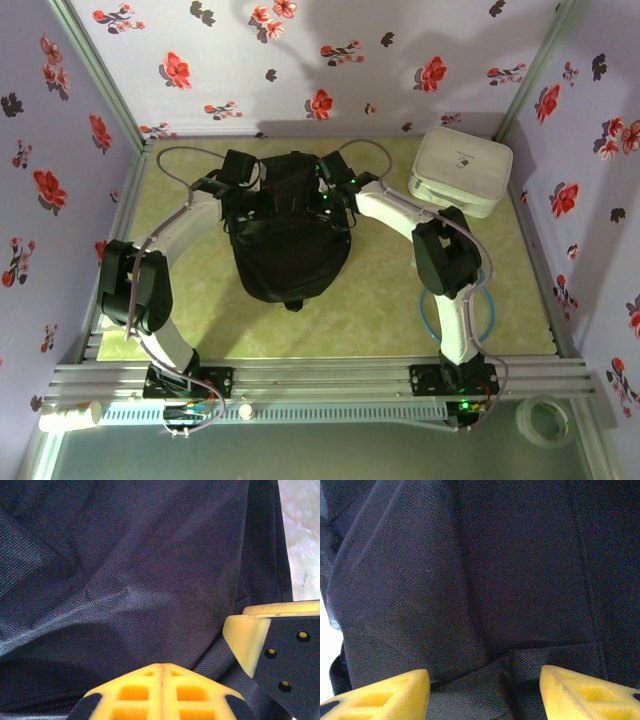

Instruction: Pack the student bag

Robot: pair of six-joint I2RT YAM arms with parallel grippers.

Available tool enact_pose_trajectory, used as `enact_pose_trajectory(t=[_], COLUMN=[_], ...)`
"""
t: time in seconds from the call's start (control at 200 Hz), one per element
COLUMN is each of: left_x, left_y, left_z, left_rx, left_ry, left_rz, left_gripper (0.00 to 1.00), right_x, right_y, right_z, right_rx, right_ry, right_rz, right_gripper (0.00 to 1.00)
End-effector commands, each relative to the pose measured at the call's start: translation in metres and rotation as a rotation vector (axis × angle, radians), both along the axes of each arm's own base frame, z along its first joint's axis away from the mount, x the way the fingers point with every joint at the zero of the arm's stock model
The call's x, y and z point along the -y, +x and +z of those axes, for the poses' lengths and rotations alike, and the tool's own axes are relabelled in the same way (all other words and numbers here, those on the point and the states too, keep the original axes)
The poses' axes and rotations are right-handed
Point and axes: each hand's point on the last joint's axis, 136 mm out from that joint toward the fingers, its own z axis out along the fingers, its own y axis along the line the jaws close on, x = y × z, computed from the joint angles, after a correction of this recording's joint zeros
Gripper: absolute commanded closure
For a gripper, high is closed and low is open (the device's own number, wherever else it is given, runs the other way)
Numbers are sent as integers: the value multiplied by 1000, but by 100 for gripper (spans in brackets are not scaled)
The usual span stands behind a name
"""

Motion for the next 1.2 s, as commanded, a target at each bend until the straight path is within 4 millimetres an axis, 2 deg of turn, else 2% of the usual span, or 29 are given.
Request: enact_pose_trajectory(t=[0.0,0.115,0.215,0.29,0.455,0.605,0.71,0.815,0.965,1.115,1.195], left_x=[1,1,1,2,6,7,7,7,4,-11,-24], left_y=[5,5,5,5,4,4,4,3,3,5,6], left_z=[-1,-5,-6,-4,-3,-4,-4,-4,-6,-6,-8], left_rx=[-4,-15,-17,-15,-14,-17,-17,-16,-23,-20,-19], left_ry=[1,10,11,6,-12,-17,-18,-21,-11,32,68], left_rz=[10,15,19,16,10,7,9,13,23,74,115], left_gripper=[100,100,100,100,100,100,100,100,100,100,100], right_x=[17,31,41,28,1,-12,-21,-18,-5,13,23], right_y=[-16,-13,-13,-18,-33,-31,-27,-15,1,4,4], right_z=[-15,2,18,26,22,21,17,12,5,-9,-14], right_rx=[-9,42,41,8,-121,-171,-211,-180,-144,-129,-114], right_ry=[-171,-231,-236,-104,110,236,290,292,253,174,134], right_rz=[51,35,-47,-103,-202,-275,-300,-341,-372,-395,-411], right_gripper=[40,45,47,43,37,32,33,41,68,92,98])
